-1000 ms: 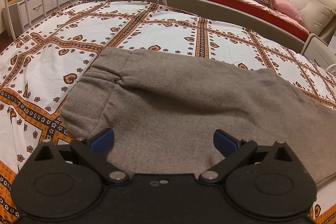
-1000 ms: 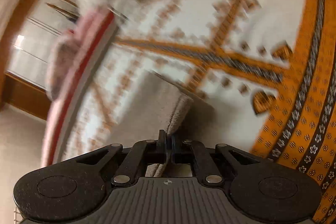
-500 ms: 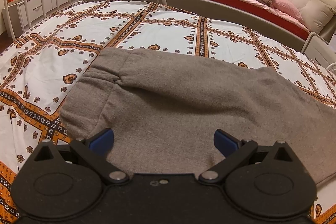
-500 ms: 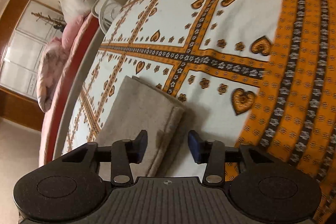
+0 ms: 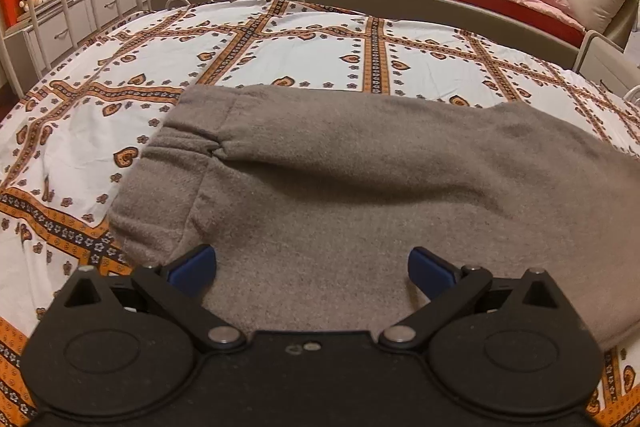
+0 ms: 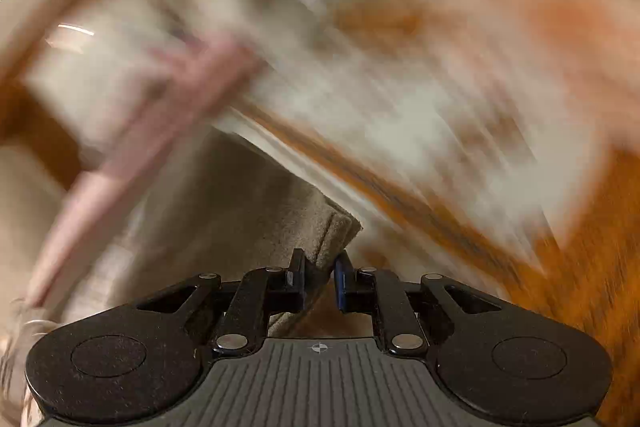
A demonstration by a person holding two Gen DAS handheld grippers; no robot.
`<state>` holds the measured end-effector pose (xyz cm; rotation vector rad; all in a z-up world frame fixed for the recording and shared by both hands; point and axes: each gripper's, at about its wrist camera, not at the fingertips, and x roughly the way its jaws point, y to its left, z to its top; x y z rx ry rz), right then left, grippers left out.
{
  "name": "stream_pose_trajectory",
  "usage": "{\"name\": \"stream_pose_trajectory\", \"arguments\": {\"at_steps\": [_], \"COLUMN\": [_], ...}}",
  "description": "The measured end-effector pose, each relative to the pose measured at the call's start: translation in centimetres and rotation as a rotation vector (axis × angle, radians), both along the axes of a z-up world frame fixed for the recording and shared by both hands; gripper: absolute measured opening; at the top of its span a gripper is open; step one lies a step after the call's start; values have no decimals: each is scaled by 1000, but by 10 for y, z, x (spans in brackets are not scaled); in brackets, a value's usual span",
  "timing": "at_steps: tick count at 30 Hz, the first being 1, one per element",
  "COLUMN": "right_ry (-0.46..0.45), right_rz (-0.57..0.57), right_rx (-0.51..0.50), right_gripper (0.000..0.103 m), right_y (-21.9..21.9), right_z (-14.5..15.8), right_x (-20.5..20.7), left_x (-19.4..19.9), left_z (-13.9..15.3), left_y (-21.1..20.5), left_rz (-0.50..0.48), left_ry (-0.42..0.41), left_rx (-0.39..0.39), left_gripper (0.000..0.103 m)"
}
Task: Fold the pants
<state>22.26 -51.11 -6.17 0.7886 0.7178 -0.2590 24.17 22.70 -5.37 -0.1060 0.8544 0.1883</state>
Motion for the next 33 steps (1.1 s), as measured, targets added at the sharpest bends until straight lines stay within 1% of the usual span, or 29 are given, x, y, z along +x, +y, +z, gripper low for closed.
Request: {"name": "stream_pose_trajectory", "arguments": {"at_steps": [1,2,3,5,7,8,10,12,13,14,16,18,19,21,23,25,26,28,29,30,31,33], "right_ry": [89,51,27,32,-3,-22,-77,-169,-210,-262,-300,-333,-351,-385,-405,-405,-392,-381,-367,-354,-344,-306], "right_rz": [-7,-30,-32,-14,-67,-87,-90,-2,50,138,315,513,596,748,868,957,1001,1075,1104,1133,1160,1200], "right_rx": [61,98,103,76,72,46,-67,-152,-196,-220,-200,-204,-219,-190,-176,-191,-199,-212,-222,-234,-244,-264], "right_gripper": [14,14,14,18,22,22,22,22,22,22,23,26,29,47,52,52,52,52,52,52,52,52], "right_y": [-5,-9,-10,-5,-4,0,13,34,49,70,109,167,197,258,317,367,390,428,445,459,472,494], "right_z": [-23,-28,-24,-18,-10,-2,20,43,52,61,68,75,77,80,81,79,75,66,60,55,48,34], "right_x": [4,0,-2,-2,-10,-15,-18,-16,-13,-9,10,30,40,64,90,110,126,152,164,171,181,197], "left_x": [1,1,1,2,2,1,-2,-4,-4,-3,2,9,12,21,32,44,49,58,63,69,73,77], "left_z": [0,0,0,1,2,5,12,19,21,24,27,28,27,28,30,30,29,22,19,15,11,5], "left_y": [-1,-1,-1,-1,0,1,6,12,13,13,15,21,25,36,46,54,59,70,74,78,81,87], "left_rz": [2,3,7,11,13,22,54,90,108,126,139,152,158,158,133,115,109,85,69,52,46,29], "left_ry": [4,4,2,-1,-7,-20,-68,-116,-135,-149,-170,-185,-190,-202,-211,-206,-199,-181,-165,-140,-126,-115], "left_rx": [6,6,4,0,-1,-6,-14,-40,-35,-12,33,51,56,56,77,101,95,30,2,-16,-18,-54], "left_gripper": [97,97,97,97,97,97,97,96,96,95,95,94,94,93,93,93,92,85,74,70,71,71]}}
